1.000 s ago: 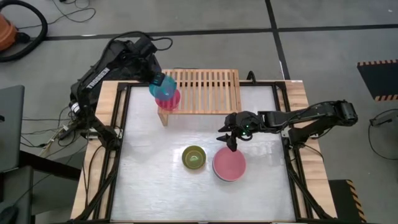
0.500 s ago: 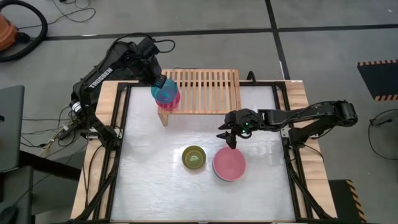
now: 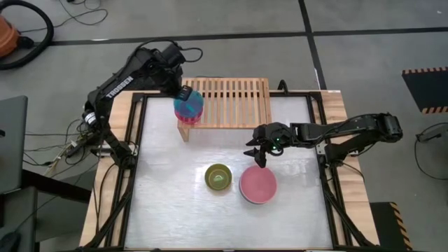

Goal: Place and stack bowls onto a shelf
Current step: Stack the blue bowl on top of the pink bowl on the shelf

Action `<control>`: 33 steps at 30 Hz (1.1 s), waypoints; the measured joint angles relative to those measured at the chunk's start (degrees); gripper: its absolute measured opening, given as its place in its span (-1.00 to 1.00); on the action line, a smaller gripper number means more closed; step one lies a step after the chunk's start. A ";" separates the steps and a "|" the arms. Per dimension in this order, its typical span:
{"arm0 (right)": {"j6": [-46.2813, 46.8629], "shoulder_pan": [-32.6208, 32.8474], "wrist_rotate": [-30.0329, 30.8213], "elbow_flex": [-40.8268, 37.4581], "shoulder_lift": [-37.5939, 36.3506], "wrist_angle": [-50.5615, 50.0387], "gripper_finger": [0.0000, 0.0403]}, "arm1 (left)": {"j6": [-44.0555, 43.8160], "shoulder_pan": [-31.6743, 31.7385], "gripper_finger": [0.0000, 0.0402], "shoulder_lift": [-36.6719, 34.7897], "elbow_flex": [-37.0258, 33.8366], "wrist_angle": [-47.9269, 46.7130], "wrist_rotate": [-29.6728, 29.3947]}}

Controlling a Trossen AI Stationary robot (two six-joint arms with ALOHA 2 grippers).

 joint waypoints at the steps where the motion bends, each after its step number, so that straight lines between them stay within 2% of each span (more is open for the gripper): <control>1: 0.00 0.00 -0.01 0.00 0.00 0.00 0.16 | 0.30 0.00 -1.00 0.17 0.00 -0.55 -0.56; 26: -0.61 -0.02 -0.03 0.00 0.00 -0.04 0.16 | 2.28 0.15 -1.00 0.22 0.00 0.53 -0.88; 33: -0.61 -0.02 -0.03 0.02 0.00 -0.04 0.16 | 2.63 -0.07 -0.84 0.22 0.00 0.64 -1.17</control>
